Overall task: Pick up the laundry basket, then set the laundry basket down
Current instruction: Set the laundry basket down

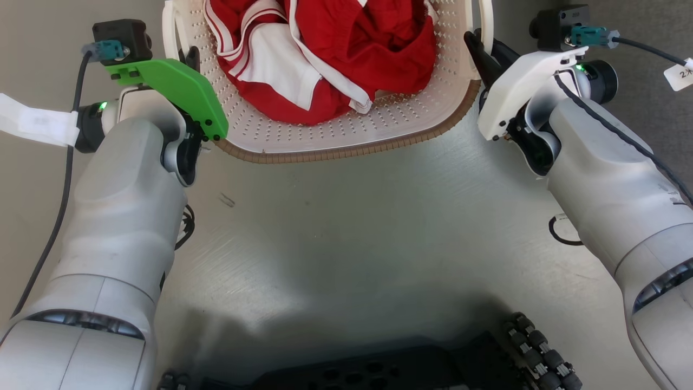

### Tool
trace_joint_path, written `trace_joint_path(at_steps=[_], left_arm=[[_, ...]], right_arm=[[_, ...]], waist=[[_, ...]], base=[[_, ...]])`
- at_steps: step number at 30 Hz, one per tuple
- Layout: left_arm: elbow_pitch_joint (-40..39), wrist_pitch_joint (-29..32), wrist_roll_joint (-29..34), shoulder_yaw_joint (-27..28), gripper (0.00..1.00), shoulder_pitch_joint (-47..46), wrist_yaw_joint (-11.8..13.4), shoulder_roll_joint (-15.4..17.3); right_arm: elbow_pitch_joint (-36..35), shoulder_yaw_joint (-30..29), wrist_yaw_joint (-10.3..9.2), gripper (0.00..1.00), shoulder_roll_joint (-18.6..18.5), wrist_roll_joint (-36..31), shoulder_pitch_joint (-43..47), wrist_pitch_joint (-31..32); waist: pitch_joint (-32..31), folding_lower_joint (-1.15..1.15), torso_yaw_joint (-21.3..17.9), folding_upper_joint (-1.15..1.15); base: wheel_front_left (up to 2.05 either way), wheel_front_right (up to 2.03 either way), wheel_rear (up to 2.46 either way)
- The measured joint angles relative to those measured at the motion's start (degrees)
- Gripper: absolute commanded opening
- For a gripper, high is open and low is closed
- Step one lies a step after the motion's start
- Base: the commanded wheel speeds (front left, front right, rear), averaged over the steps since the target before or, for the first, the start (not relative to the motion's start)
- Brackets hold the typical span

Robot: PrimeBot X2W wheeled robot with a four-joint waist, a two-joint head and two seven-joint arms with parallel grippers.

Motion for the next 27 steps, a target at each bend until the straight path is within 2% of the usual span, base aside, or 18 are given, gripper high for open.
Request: trace_joint_path(at_steps=[11, 27], left_arm=[[2.1, 0.6, 0.6, -0.4, 0.00, -1.7, 0.0, 0.0], [3.2, 1.1, 0.7, -1.2, 0.00, -4.7, -0.8, -0.1]], right_arm=[[1.8, -0.1, 0.00, 0.00, 1.2, 0.3, -0.8, 0.0], [3.0, -0.4, 0.01, 0.00, 1.1, 1.3, -3.6, 1.2]], waist=[[2.1, -0.01, 0.4, 0.00], [4.7, -0.01, 0.9, 0.00]], base=[[0.00, 0.00, 0.00], [0.00, 0.00, 0.00]])
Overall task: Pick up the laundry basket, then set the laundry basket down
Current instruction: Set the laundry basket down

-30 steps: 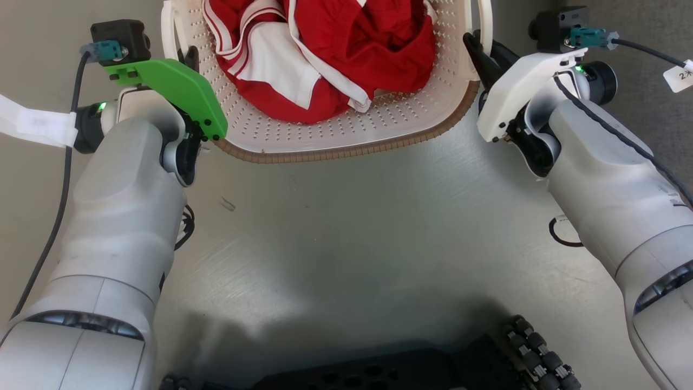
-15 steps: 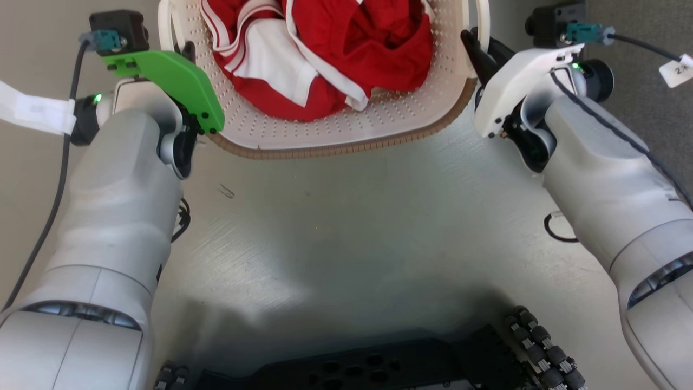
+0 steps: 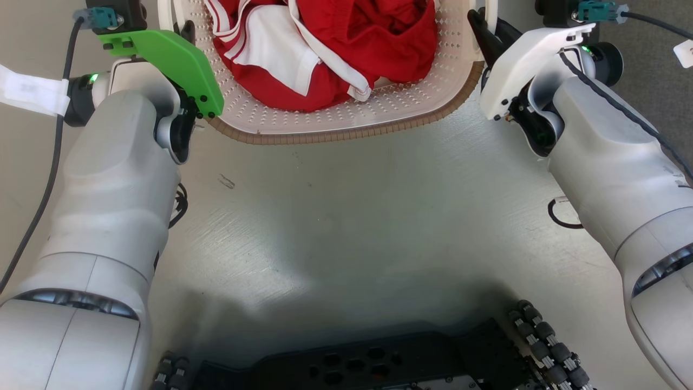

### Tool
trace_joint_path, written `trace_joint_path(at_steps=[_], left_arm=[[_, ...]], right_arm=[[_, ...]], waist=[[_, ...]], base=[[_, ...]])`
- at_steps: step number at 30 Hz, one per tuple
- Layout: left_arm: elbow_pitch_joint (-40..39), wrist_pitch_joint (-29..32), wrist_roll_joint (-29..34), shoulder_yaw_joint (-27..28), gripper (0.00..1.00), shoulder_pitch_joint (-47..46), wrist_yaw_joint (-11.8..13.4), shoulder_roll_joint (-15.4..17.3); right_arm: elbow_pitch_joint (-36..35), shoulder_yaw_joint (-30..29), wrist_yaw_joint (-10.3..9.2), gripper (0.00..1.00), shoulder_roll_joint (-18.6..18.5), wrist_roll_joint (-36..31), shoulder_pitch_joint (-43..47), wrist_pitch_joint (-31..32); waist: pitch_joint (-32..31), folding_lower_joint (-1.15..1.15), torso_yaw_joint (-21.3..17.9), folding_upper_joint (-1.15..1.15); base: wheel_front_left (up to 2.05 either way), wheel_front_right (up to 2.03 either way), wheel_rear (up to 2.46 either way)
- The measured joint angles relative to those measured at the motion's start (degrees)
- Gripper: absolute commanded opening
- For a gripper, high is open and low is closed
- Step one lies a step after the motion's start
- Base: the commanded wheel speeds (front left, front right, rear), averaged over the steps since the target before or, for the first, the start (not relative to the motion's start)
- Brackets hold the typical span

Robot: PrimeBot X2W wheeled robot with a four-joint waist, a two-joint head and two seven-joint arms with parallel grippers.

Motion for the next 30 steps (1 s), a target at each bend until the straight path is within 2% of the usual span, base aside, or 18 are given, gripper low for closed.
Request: trace_joint_path(at_steps=[14, 19, 20, 21, 26, 30], left_arm=[[0.6, -0.6, 0.0, -0.1, 0.00, -0.5, -1.2, -0.1], [0.9, -0.5, -0.1, -0.1, 0.00, -0.5, -2.4, 0.0], [1.0, -0.5, -0.1, -0.2, 0.49, -0.5, -2.7, 0.2], [1.1, -0.4, -0.1, -0.3, 1.00, -0.5, -3.5, 0.3], [1.7, 0.5, -1.0, -0.7, 1.00, -0.5, -4.5, 2.0], [1.5, 0.5, -1.1, -1.6, 1.00, -0.5, -5.0, 2.0]], right_arm=[[-0.5, 0.8, 0.18, 0.00, -0.6, 0.1, -0.1, -0.2], [-1.2, 2.2, 0.12, 0.01, -0.8, 0.1, -0.1, -0.2], [-1.7, 2.7, -0.05, 0.71, -0.8, 0.1, -0.1, -0.2], [-2.3, 3.0, -0.13, 1.00, -0.8, 0.0, -0.1, -0.3], [-3.5, 4.5, -0.52, 1.00, -1.6, -0.2, -0.1, -1.2], [-3.9, 5.3, -0.57, 1.00, -1.6, -0.2, 0.0, -1.3]], waist=[[0.3, 0.00, 0.2, 0.00], [0.1, 0.00, 0.2, 0.00], [0.0, 0.00, 0.3, 0.00], [-0.1, 0.00, 0.3, 0.00], [-0.9, 0.00, 0.4, 0.00], [-1.9, 0.00, 0.5, 0.00]], base=[[0.00, 0.00, 0.00], [0.00, 0.00, 0.00], [0.00, 0.00, 0.00], [0.00, 0.00, 0.00], [0.00, 0.00, 0.00], [0.00, 0.00, 0.00]])
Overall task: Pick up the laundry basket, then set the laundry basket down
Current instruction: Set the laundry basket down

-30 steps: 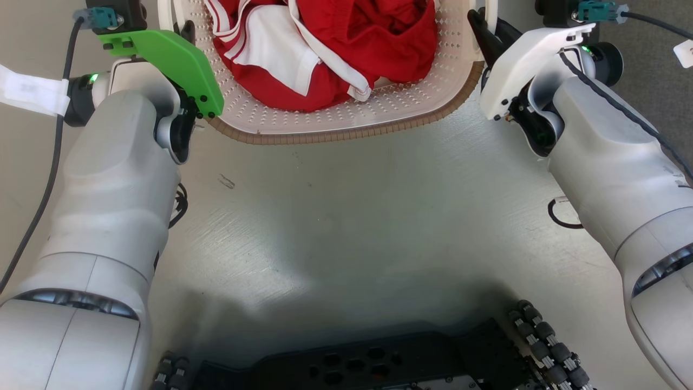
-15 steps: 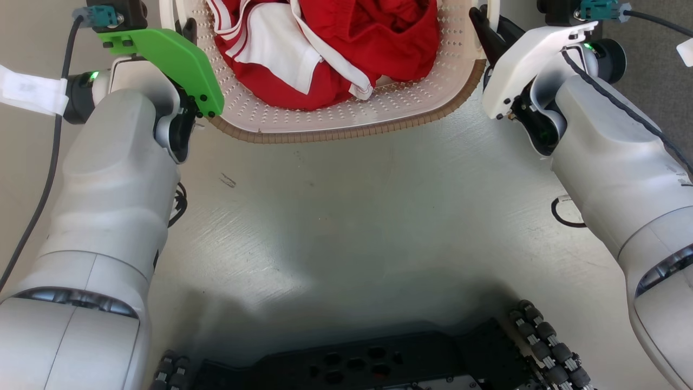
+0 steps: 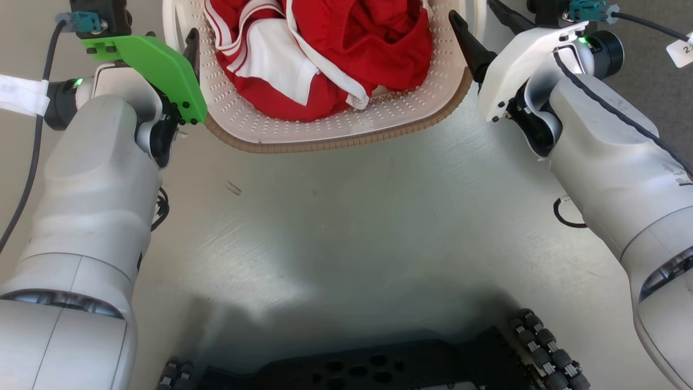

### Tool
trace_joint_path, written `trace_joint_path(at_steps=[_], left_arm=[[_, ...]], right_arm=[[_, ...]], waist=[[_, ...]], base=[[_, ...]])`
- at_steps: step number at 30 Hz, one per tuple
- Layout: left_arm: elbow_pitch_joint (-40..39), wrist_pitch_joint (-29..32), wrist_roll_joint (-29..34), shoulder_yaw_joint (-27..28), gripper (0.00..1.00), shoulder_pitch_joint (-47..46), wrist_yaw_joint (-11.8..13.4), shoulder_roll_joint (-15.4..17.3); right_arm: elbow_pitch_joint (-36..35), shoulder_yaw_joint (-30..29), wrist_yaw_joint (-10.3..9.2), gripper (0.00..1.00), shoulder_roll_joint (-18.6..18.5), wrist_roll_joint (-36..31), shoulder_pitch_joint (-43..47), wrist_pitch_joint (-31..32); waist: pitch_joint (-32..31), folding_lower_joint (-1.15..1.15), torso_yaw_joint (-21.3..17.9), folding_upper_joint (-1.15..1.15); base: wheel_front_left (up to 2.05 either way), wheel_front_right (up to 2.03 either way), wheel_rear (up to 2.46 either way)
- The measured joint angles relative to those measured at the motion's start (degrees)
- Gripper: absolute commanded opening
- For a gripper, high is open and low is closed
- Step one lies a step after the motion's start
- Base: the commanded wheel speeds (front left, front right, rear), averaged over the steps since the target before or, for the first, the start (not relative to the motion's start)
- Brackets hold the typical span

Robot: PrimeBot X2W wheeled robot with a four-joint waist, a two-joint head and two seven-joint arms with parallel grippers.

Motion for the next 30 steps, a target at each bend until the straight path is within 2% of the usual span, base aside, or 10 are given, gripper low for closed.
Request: trace_joint_path(at_steps=[10, 23, 30], left_arm=[[-1.0, -4.9, 0.0, -0.8, 1.00, 0.6, -0.1, 0.0], [-0.7, -11.1, 1.2, -2.2, 1.00, 7.3, -0.1, 0.0], [-0.8, -12.3, 1.2, -2.2, 1.00, 11.2, 0.0, 0.0]], right_arm=[[0.2, -0.1, 0.00, 1.00, -0.8, 0.2, 1.6, -1.5], [0.8, -2.7, 0.00, 1.00, -1.2, 1.7, 5.9, -2.2], [-2.8, -5.7, -0.07, 1.00, -1.2, 1.8, 8.3, -2.2]], waist=[[-4.0, 0.00, 0.0, 0.00], [-13.3, 0.00, -0.4, 0.00], [-18.9, 0.00, -0.9, 0.00]], base=[[0.00, 0.00, 0.00], [0.00, 0.00, 0.00], [0.00, 0.00, 0.00]])
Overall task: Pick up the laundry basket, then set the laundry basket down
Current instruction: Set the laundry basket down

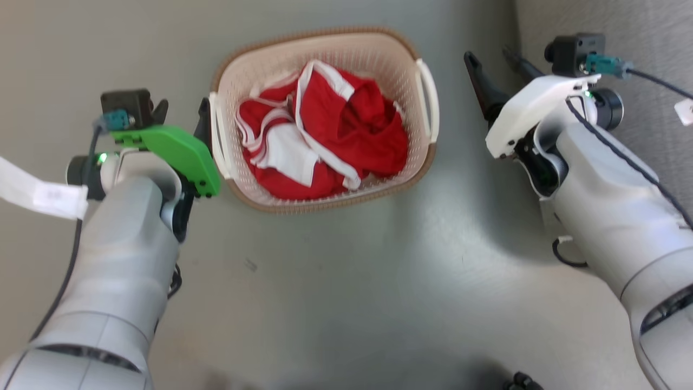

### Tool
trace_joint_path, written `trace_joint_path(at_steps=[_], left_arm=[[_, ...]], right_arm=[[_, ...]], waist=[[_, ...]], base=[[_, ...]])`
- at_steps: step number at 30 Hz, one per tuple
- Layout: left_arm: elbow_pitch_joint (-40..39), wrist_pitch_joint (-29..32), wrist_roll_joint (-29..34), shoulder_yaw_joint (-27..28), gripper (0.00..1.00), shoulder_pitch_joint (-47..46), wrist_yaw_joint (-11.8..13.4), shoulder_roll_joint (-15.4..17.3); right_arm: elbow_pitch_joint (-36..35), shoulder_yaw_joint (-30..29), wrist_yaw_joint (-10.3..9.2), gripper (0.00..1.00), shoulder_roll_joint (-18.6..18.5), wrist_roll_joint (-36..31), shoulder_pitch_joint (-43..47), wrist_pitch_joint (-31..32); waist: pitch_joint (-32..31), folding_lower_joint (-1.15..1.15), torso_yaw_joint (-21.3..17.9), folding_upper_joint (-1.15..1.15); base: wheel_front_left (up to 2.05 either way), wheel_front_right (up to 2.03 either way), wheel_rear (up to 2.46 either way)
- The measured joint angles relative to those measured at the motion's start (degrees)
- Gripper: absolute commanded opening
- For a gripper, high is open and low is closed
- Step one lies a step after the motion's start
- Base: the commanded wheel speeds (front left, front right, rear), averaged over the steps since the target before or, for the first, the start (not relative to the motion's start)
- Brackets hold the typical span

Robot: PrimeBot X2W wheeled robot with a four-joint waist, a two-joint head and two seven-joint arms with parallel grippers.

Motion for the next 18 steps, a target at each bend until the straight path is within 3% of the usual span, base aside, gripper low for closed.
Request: trace_joint_path(at_steps=[7, 18], left_arm=[[-2.5, -0.4, 0.5, 0.3, 1.00, 5.3, 0.5, 0.3], [-15.9, -0.5, 2.1, 3.8, 1.00, 13.0, 3.6, 2.3]], right_arm=[[-3.4, -3.0, -1.53, 1.00, -0.3, -0.6, 6.1, 0.0], [-9.3, -7.5, -4.07, 1.00, -1.7, -3.2, 13.1, 0.0]], waist=[[-7.4, 0.00, -1.0, 0.00], [-16.5, 0.00, -2.1, 0.00]], base=[[0.00, 0.00, 0.00], [0.00, 0.00, 0.00]])
